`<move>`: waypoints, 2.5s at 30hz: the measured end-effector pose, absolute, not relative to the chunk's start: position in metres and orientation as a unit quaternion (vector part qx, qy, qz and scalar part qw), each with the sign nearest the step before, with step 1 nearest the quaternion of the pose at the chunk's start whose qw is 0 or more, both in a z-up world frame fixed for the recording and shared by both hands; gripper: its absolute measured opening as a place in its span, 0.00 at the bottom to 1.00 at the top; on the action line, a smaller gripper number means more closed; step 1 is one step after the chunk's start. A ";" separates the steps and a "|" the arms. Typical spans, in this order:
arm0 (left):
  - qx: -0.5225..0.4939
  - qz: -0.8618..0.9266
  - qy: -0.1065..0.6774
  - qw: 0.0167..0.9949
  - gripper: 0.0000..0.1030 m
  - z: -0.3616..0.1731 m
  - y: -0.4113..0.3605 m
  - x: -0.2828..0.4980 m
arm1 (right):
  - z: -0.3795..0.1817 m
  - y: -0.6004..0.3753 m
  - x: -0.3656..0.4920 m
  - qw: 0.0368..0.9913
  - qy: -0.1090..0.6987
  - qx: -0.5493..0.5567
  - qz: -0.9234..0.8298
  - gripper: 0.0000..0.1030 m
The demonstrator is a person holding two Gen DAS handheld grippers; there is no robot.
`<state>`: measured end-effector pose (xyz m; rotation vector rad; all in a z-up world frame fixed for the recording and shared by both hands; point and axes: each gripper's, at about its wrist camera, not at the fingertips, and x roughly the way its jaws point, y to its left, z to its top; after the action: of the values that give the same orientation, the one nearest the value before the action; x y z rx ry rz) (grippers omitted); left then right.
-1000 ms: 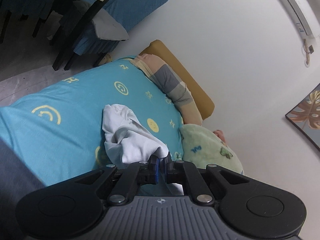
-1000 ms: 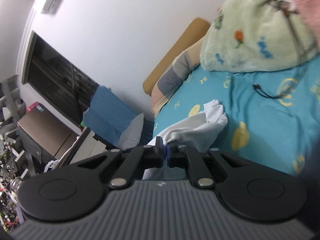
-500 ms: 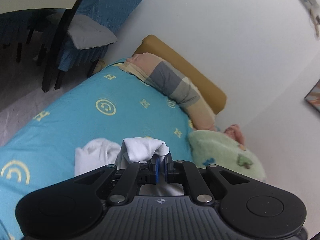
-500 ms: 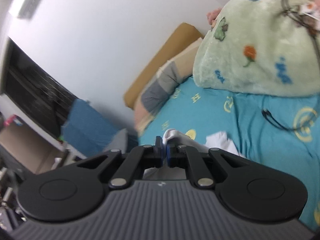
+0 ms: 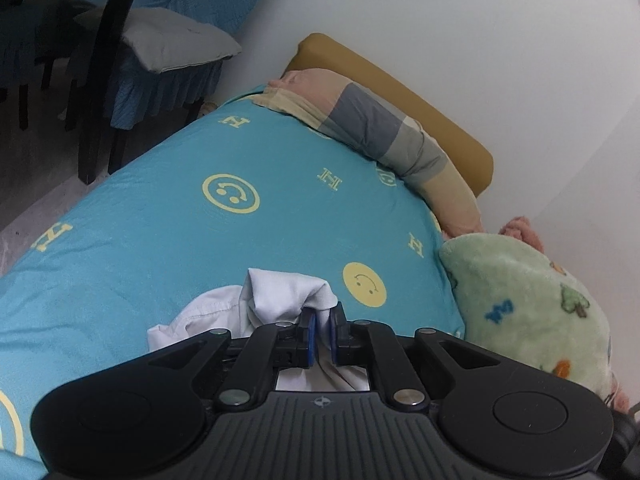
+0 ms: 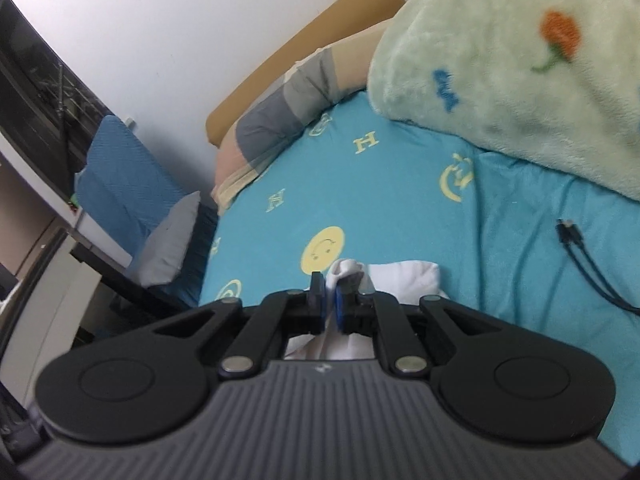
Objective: Fold clothes
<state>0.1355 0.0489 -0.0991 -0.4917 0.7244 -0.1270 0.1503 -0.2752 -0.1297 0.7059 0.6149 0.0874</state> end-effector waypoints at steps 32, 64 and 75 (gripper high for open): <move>-0.028 -0.057 0.403 0.913 0.74 -0.153 0.014 0.134 | -0.152 -0.227 0.150 0.913 0.380 0.130 0.073 0.22; -0.348 -0.089 0.490 0.794 0.89 -0.163 0.060 0.036 | -0.116 -0.239 0.035 0.900 0.388 0.195 0.039 0.79; -0.470 -0.027 0.465 0.749 0.62 -0.196 0.086 0.052 | -0.122 -0.242 0.039 0.893 0.395 0.215 0.025 0.79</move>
<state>0.0525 0.0861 -0.1962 -1.0273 1.0175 -0.0589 0.0392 -0.2420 -0.1225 0.4463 0.8191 0.0511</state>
